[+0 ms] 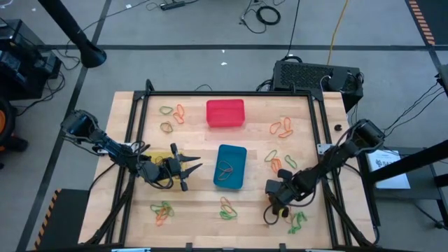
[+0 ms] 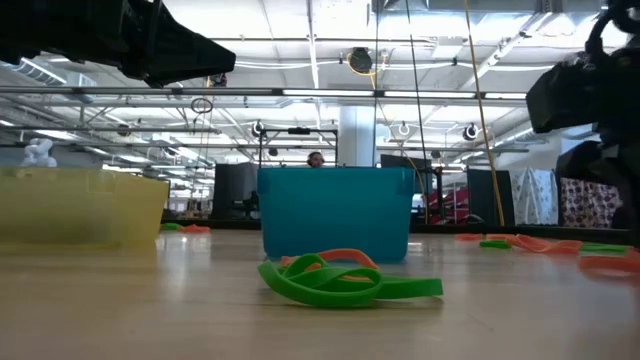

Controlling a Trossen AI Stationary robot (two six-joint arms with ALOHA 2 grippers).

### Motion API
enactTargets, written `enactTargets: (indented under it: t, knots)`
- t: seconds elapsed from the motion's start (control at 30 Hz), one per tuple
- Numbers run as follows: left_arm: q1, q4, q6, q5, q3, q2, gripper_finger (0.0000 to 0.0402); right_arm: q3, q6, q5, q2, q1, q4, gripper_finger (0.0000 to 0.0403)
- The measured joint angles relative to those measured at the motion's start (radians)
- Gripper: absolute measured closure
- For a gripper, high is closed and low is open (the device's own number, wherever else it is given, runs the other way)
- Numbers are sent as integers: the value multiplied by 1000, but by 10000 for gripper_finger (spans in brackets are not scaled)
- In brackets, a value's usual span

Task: Sort rubber bands into baskets
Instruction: Put the orange rubber band into the blue bin

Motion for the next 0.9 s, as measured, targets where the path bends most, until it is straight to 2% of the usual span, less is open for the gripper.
enactTargets:
  t: [0.1,0.23,0.6,0.77,0.9]
  knots:
    - [0,0,0,0,0,0,284,9,0,-43,0,-9,-11,401]
    - [0,0,0,0,0,0,284,58,-21,-40,0,-10,-56,402]
    - [0,0,0,0,0,0,284,243,-204,92,0,-26,-121,403]
    - [0,0,0,0,0,0,284,282,-246,84,0,-41,-123,403]
    - [0,-15,0,0,0,0,284,285,-175,15,0,-32,-189,403]
